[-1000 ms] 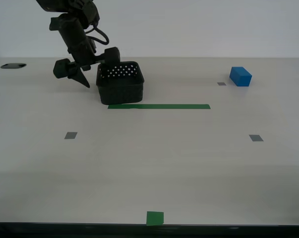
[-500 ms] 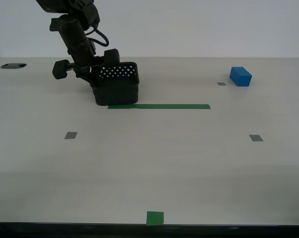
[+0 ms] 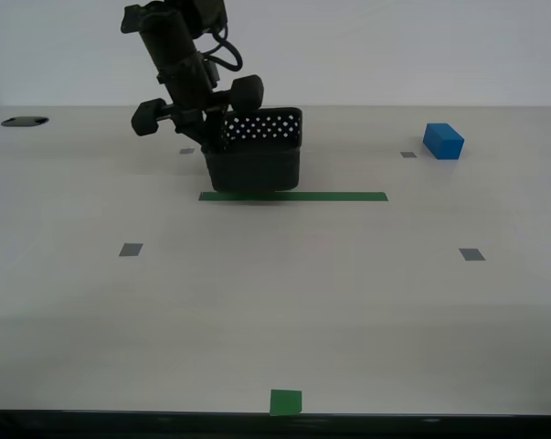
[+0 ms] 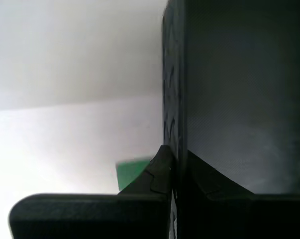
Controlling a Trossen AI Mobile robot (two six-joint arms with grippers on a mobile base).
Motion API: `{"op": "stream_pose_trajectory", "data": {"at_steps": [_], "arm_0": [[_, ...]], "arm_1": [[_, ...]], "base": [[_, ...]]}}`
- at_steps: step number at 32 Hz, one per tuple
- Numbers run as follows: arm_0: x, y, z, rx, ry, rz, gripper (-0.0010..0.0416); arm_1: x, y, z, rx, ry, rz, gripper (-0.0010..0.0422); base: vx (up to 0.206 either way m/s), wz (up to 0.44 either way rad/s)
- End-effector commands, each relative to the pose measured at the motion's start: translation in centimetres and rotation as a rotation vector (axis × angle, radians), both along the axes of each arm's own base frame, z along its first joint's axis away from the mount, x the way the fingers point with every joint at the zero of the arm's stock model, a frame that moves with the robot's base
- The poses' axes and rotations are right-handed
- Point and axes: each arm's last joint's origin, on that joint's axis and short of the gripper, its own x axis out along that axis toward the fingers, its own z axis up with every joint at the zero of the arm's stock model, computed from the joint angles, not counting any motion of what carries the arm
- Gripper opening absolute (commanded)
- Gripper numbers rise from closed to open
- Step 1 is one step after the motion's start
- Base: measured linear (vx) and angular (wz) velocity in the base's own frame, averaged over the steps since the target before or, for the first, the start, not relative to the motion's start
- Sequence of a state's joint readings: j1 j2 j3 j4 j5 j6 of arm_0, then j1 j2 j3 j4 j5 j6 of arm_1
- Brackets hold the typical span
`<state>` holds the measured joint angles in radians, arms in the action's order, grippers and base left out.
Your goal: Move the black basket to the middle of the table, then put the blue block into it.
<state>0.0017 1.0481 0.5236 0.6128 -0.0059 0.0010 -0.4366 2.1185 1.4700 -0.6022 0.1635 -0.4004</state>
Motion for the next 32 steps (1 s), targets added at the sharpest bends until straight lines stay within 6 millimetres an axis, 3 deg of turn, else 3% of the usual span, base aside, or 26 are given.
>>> {"op": "stream_pose_trajectory", "data": {"at_steps": [1,10,15,21,25,30,32], "arm_0": [[0.0,0.0,0.1,0.001,-0.006,0.0,0.0],[0.0,0.0,0.1,0.001,-0.004,0.0,0.0],[0.0,0.0,0.1,0.001,-0.005,0.0,0.0],[0.0,0.0,0.1,0.001,-0.005,0.0,0.0001],[0.0,0.0,0.1,0.001,-0.005,0.0,0.0001],[0.0,0.0,0.1,0.001,-0.005,0.0,0.0001],[0.0,0.0,0.1,0.001,-0.005,0.0,0.0]], "arm_1": [[-1.1,-1.6,0.9,-0.007,-0.004,-0.047,0.0],[-4.9,-6.3,0.3,0.066,-0.009,-0.155,-0.0001],[-6.0,-5.9,-1.8,0.092,-0.004,-0.184,0.0],[-6.1,-5.8,-2.1,0.104,-0.03,-0.254,0.0012],[-6.0,-5.8,-2.1,0.102,-0.027,-0.246,0.0063],[-5.8,-5.8,-1.8,0.097,-0.035,-0.242,0.0211],[-5.5,-6.0,-1.4,0.09,-0.048,-0.24,0.0247]], "base": [[0.0,0.0],[0.0,0.0],[0.0,0.0],[0.0,0.0],[0.0,0.0],[0.0,0.0],[0.0,0.0]]}}
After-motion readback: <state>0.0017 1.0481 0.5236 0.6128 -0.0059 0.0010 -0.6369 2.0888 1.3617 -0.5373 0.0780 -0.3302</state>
